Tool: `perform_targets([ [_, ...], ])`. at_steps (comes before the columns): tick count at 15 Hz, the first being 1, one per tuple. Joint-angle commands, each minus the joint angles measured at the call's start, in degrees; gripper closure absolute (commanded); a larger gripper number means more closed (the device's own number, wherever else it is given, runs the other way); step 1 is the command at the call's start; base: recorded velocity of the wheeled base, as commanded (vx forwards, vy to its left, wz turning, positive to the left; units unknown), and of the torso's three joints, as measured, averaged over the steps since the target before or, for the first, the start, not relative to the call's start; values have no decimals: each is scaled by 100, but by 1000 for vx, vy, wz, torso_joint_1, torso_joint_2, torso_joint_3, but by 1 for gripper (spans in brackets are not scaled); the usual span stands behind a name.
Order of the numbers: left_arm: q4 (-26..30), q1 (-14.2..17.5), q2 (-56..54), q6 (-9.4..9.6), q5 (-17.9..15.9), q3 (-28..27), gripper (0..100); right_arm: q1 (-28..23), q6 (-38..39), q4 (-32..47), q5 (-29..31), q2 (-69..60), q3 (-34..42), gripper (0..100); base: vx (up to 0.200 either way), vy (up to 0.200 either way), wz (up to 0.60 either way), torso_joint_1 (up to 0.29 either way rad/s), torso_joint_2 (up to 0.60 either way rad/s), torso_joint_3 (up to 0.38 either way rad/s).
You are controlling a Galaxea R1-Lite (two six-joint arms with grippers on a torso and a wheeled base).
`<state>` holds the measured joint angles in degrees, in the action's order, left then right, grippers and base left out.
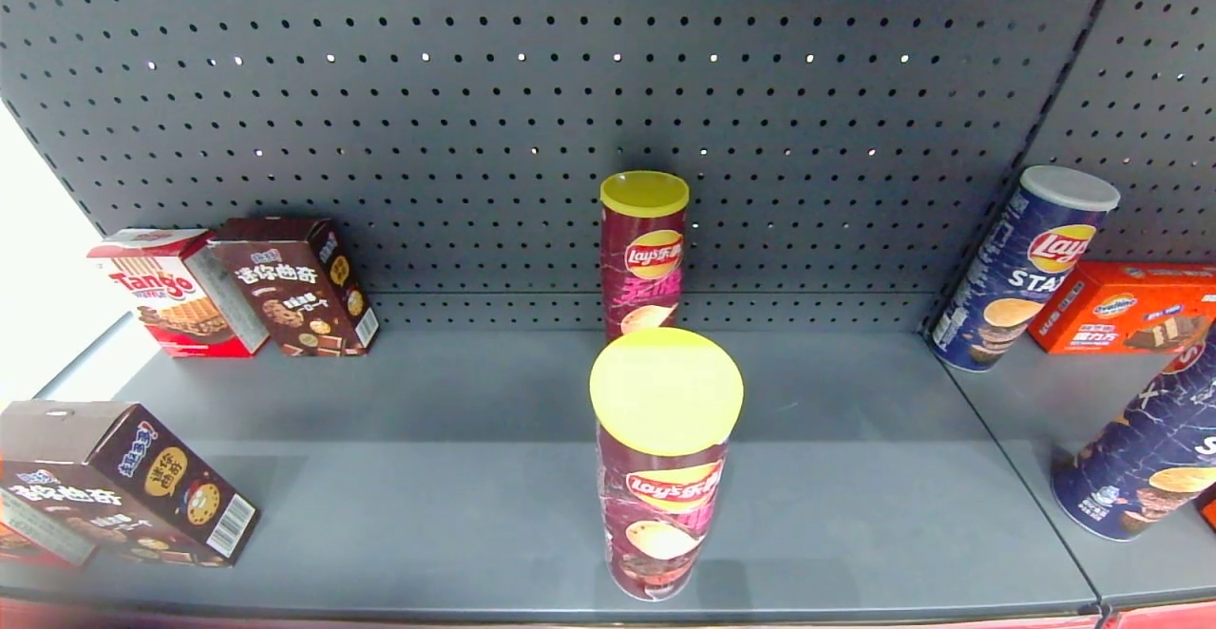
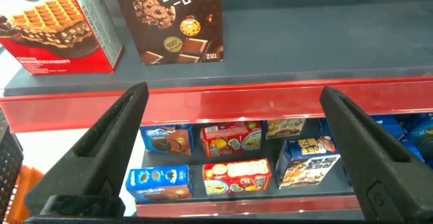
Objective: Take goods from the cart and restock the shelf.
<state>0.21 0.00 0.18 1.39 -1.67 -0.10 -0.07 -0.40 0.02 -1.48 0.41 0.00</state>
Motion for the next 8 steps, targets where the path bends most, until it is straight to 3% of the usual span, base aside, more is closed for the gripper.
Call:
perform_targets([
  [1, -3, 0, 8, 10, 0, 1, 0, -10, -4, -2, -2, -33, 0, 0, 0, 0, 0, 0, 0, 0],
  [7, -12, 0, 8, 2, 9, 1, 0, -1, -13, -2, -19, -33, 0, 0, 0, 0, 0, 0, 0, 0],
  [8, -3, 0, 8, 28, 0, 1, 0, -1, -13, -2, -11, -33, -9, 0, 0, 200, 0, -2, -2, 2],
])
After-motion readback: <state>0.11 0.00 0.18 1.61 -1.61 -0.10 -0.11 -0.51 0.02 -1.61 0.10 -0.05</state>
